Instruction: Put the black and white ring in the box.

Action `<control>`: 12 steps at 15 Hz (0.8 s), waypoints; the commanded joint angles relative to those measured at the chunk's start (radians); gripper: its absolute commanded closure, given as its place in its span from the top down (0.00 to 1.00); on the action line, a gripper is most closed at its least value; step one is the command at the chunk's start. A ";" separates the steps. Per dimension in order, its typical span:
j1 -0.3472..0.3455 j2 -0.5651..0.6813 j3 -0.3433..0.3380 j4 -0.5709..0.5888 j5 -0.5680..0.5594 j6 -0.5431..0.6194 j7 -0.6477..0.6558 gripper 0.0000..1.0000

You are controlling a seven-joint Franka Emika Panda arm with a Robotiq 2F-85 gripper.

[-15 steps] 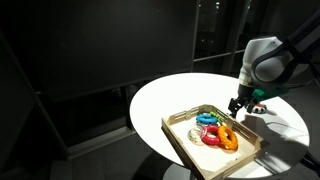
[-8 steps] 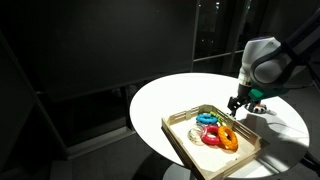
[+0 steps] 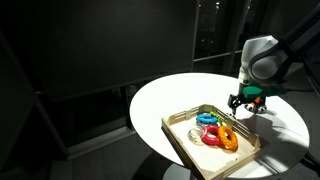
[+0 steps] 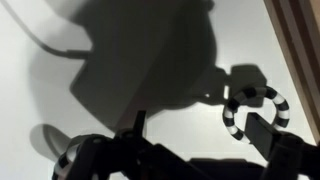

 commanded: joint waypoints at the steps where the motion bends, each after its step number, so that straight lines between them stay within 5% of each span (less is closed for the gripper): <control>1: -0.005 -0.005 0.004 0.027 0.027 -0.052 0.070 1.00; 12: -0.007 0.003 0.007 0.018 0.013 -0.037 0.098 1.00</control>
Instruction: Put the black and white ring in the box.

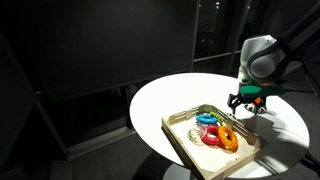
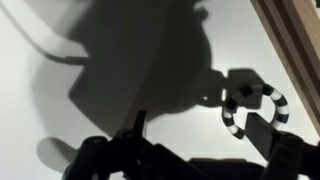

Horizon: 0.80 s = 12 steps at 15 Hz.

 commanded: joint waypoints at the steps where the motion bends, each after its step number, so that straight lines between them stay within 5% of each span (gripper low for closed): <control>1: -0.004 0.002 0.002 0.006 -0.003 -0.004 0.031 1.00; 12: 0.047 0.022 -0.012 0.014 -0.035 0.033 0.304 1.00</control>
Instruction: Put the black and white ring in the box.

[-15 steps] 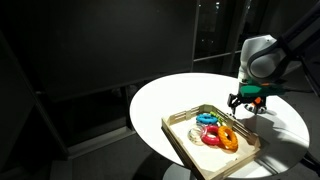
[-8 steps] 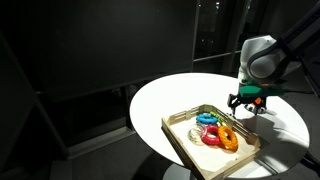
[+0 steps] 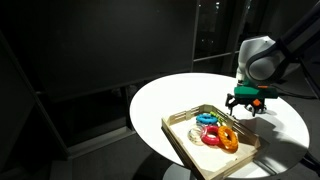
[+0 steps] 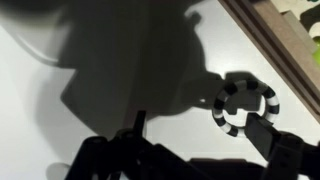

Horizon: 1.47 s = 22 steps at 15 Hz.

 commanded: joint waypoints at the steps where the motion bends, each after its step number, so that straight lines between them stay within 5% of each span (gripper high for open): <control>1: 0.025 0.019 -0.012 0.016 -0.031 0.019 0.105 1.00; 11: 0.042 0.041 -0.027 0.021 -0.063 0.076 0.246 1.00; 22: 0.034 0.053 -0.007 0.022 -0.037 0.137 0.248 1.00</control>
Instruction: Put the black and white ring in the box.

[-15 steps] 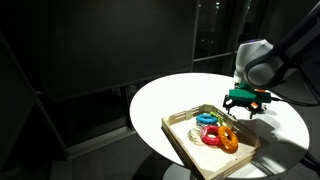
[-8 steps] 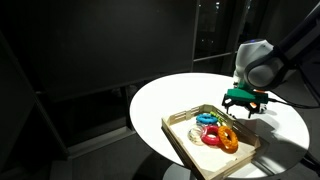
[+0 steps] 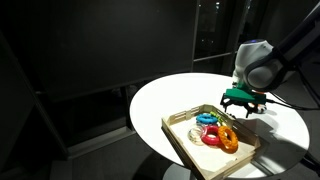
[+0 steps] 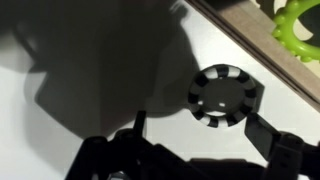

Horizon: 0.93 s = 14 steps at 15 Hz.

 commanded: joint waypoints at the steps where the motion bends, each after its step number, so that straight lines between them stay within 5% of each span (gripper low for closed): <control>1: 0.003 0.011 0.006 0.015 0.006 0.022 0.014 1.00; 14: -0.006 0.038 0.030 0.014 0.042 0.055 -0.007 1.00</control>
